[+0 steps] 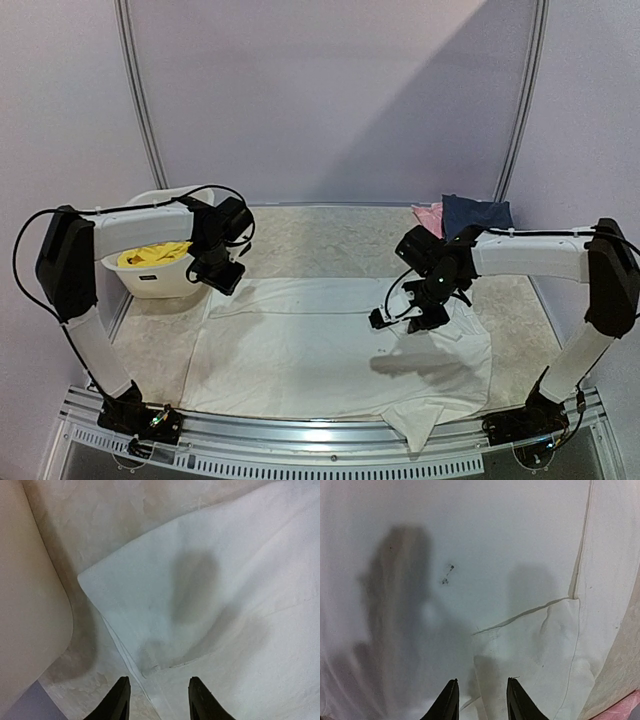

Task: Fold and stack the mixed laundry pile
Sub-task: Pick up the 1/3-folded T-shirt from the center of the board.

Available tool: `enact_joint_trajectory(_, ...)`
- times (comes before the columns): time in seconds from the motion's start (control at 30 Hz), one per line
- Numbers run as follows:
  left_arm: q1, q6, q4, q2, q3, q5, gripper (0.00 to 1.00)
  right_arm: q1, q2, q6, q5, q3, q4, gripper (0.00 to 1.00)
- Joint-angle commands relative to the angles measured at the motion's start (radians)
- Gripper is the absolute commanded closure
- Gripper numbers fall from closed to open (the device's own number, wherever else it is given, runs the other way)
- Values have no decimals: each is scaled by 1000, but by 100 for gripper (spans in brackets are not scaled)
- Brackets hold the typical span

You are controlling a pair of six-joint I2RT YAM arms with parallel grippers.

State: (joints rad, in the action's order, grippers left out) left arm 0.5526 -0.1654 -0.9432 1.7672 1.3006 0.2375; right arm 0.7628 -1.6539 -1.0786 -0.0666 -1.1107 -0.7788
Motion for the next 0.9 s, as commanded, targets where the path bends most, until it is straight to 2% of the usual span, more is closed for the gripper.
enact_joint_trajectory(0.0,9,-3,15,-10,-19,4,59,12,-34,-38,44,-1,29,67)
enact_joint_trajectory(0.23,9,2,23,12,-21,1,59,12,-96,-26,59,3,51,70)
enact_joint_trajectory(0.7,9,7,28,24,-40,-5,59,13,-136,-46,126,20,73,68)
enact_joint_trajectory(0.87,9,9,27,22,-41,-5,59,17,-146,-43,150,24,88,72)
